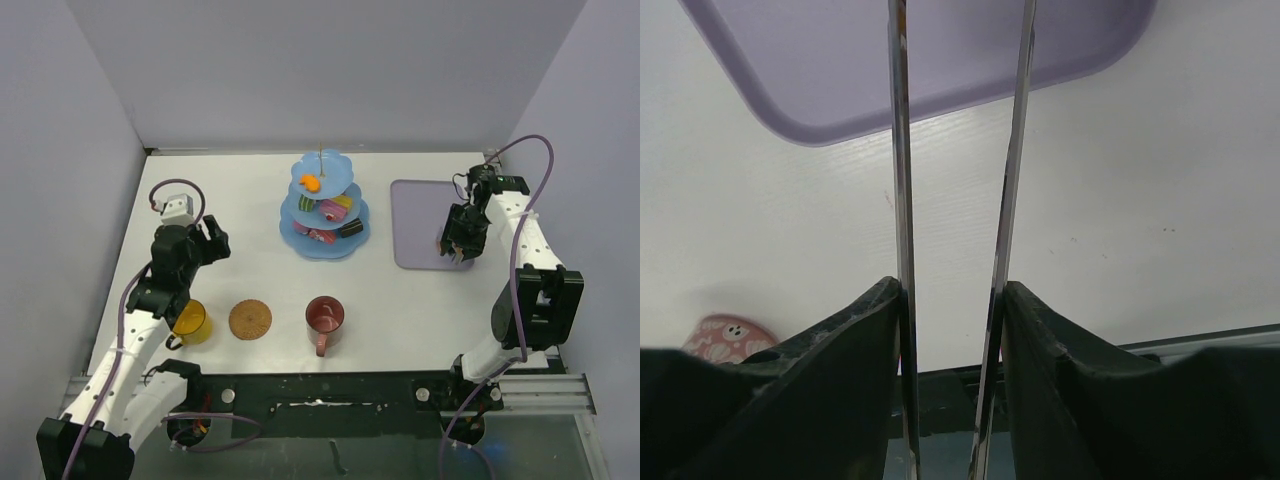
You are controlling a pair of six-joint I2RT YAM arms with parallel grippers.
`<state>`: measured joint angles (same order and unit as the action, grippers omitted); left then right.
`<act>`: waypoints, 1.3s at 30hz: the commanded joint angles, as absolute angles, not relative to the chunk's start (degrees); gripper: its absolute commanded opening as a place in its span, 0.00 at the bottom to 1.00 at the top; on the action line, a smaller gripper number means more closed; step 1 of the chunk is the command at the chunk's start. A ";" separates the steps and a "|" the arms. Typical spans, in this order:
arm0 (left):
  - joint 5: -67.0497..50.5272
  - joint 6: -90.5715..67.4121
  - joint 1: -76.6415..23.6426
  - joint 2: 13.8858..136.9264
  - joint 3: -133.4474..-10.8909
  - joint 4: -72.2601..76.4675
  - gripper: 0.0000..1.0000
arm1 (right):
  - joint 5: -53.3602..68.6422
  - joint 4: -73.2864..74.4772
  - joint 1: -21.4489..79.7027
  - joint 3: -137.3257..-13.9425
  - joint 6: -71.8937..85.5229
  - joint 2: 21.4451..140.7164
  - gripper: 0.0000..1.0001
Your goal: Serve the afternoon tea
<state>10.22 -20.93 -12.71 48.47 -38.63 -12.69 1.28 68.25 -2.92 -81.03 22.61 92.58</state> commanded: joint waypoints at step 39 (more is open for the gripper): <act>11.33 -22.32 -12.79 48.70 -41.97 -10.78 0.69 | 10.50 62.31 -2.45 -84.84 28.38 86.43 0.25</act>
<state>10.24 -21.58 -12.71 49.69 -39.18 -12.75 8.38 64.34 -2.22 -82.65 27.64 90.39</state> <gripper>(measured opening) 0.686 0.314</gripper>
